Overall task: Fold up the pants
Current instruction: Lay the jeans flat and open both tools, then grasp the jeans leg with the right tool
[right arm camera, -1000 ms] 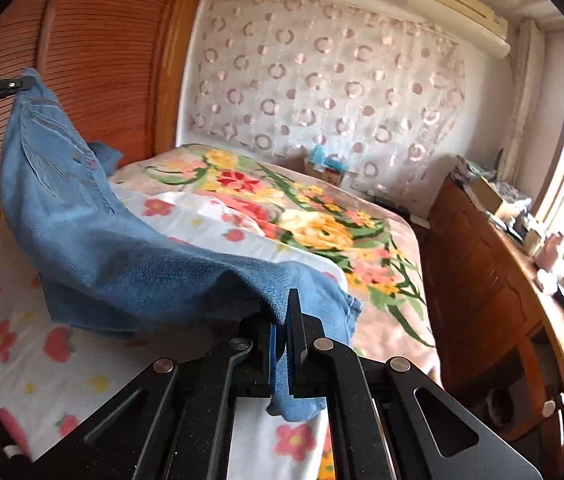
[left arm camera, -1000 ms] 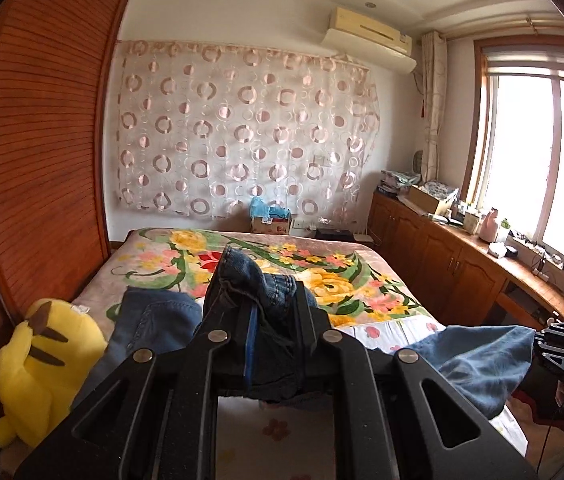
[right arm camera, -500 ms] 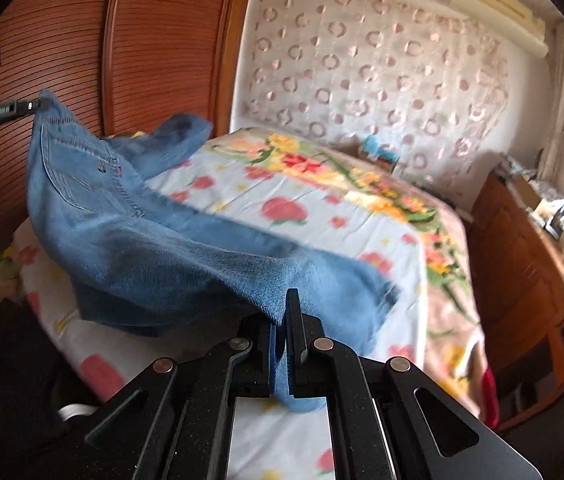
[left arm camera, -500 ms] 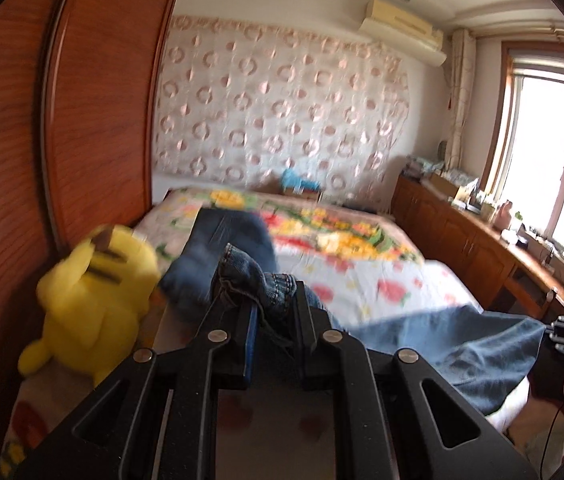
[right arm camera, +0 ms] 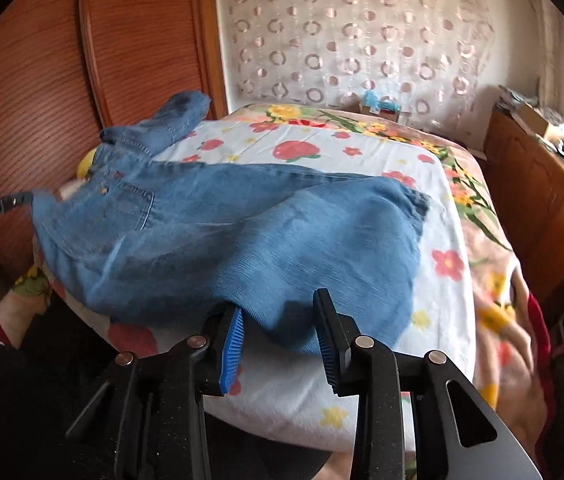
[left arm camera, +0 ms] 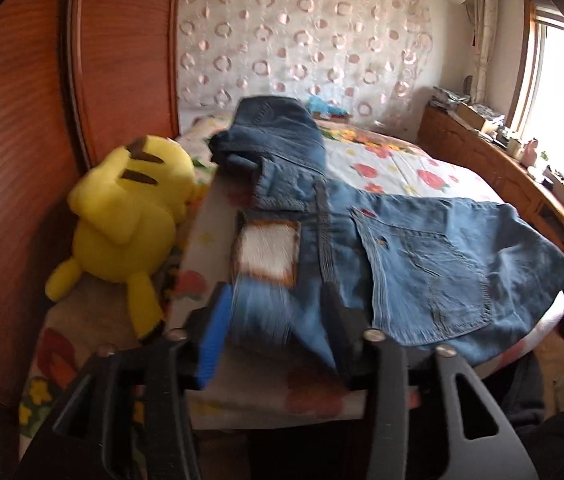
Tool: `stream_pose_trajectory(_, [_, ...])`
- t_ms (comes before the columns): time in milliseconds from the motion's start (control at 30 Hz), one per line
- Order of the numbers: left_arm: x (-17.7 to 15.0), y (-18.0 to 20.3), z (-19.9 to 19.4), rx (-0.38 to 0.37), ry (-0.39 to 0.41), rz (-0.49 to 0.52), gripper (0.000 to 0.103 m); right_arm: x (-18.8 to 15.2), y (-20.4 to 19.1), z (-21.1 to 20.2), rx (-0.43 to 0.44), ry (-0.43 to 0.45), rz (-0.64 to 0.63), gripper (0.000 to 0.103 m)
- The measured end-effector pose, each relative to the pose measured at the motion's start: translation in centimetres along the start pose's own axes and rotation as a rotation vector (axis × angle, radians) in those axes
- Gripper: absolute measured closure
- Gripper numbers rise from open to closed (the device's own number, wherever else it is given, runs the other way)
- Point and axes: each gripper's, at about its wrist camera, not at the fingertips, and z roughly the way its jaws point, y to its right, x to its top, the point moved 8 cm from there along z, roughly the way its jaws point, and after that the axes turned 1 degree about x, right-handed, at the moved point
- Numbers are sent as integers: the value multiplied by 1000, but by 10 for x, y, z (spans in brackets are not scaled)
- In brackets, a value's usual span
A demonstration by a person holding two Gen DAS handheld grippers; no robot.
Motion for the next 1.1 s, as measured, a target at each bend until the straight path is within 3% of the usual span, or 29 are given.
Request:
stream_pose_trajectory(33, [-1,-1,-2,-3,1,2,52,-2,-1,-4,-1,8,12,68])
stream_pose_trajectory(133, [0,1,-3,-4,9,20,31,-5,5,-16,-20,40,43,67])
stream_pose_trajectory(233, [6,15,0,-52,25,32,24,-16,9,-29,-33,58,71,61])
stream_pose_trajectory(367, [10,48,14,-125,29,62,23,-28,3,-36,-49,68,96,58])
stream_pose_trajectory(700, [11,117,50,-221,13,137,23,-26,4,-14,-102,86,168,58])
stream_pose_trajectory(1100, [-19,142,81,-228,-92,161,23,-42,11,29,-89,-11,285,58])
